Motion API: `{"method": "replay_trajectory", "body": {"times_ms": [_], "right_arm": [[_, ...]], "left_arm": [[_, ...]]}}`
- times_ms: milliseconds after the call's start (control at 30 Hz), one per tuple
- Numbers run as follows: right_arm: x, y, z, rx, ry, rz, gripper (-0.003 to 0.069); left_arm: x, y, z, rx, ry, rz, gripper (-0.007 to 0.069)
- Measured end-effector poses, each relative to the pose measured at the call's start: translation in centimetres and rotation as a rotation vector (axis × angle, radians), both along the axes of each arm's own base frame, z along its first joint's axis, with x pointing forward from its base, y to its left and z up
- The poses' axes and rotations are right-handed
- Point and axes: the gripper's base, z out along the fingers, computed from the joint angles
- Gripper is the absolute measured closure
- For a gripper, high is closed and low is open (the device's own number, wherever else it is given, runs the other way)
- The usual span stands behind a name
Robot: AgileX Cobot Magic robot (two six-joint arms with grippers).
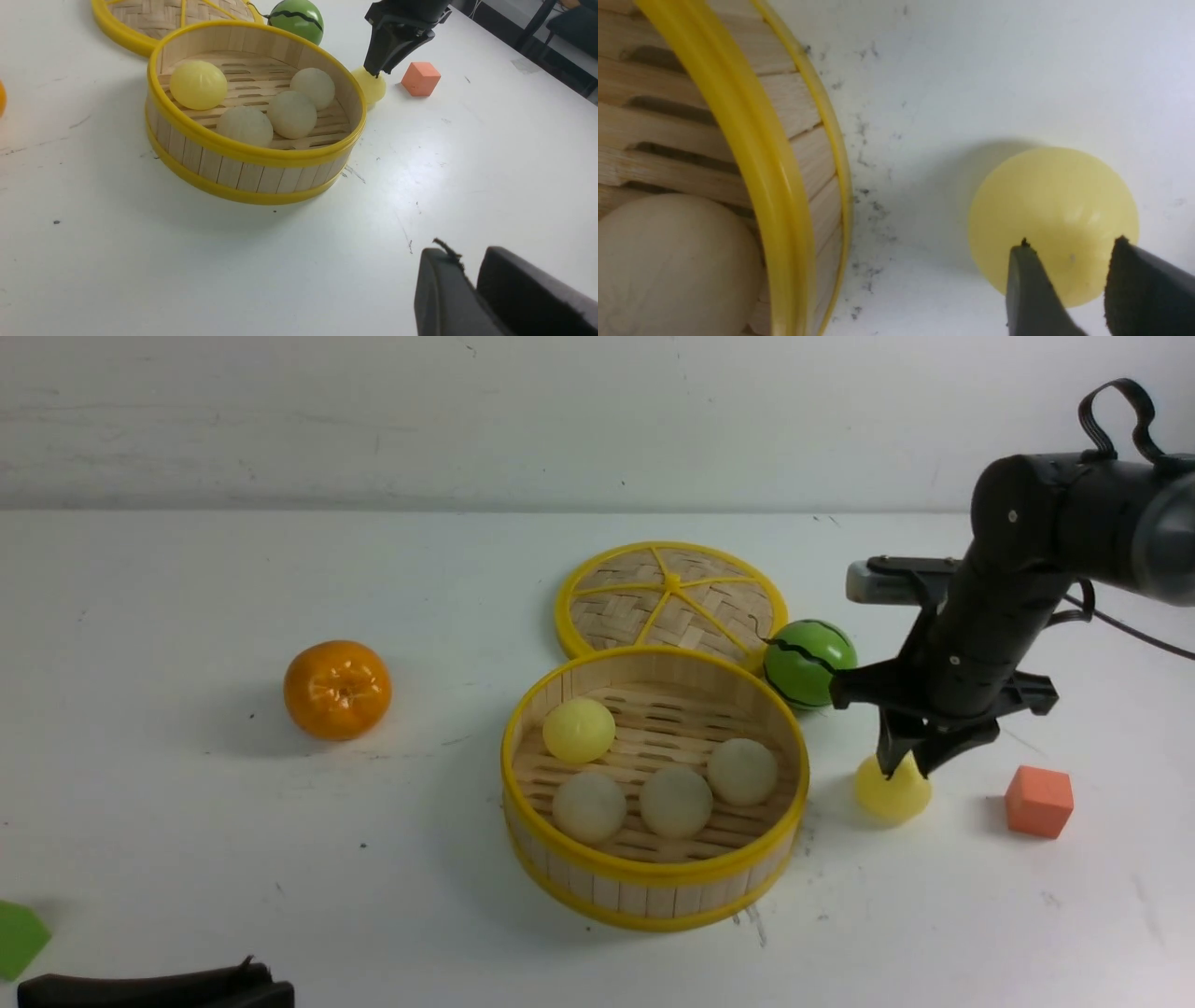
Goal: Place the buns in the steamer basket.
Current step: Use the right arm to grab a steamed stuffed bun, then use the right arm to put the steamed stuffed bun into the steamer
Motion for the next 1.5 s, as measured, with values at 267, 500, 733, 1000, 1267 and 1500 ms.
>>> {"method": "replay_trajectory", "body": {"times_ms": [267,500,733,1000,1267,1500], "right_arm": [[0.4,0.1,-1.4,-0.001,0.013,-0.003,0.0412],[0.5,0.1,-1.4,-0.004,0.010,-0.002,0.0459],[0.5,0.0,-1.4,-0.018,0.006,0.049,0.0648],[-0.1,0.4,0.8,-0.010,-0.023,0.079,0.0666],[-2.2,6.0,10.0,0.104,-0.228,0.222,0.0662],[-1.3,12.0,7.3,0.173,-0.200,0.303,0.0657]], "left_arm": [[0.0,0.0,0.0,0.001,0.000,-0.001,0.0504],[0.0,0.0,0.0,0.001,0.000,-0.001,0.0499],[0.0,0.0,0.0,0.001,0.000,-0.001,0.0498],[0.0,0.0,0.0,0.001,0.000,-0.001,0.0496],[0.0,0.0,0.0,-0.002,0.002,-0.001,0.0495],[-0.1,-0.1,0.1,-0.035,0.021,-0.002,0.0495]]}}
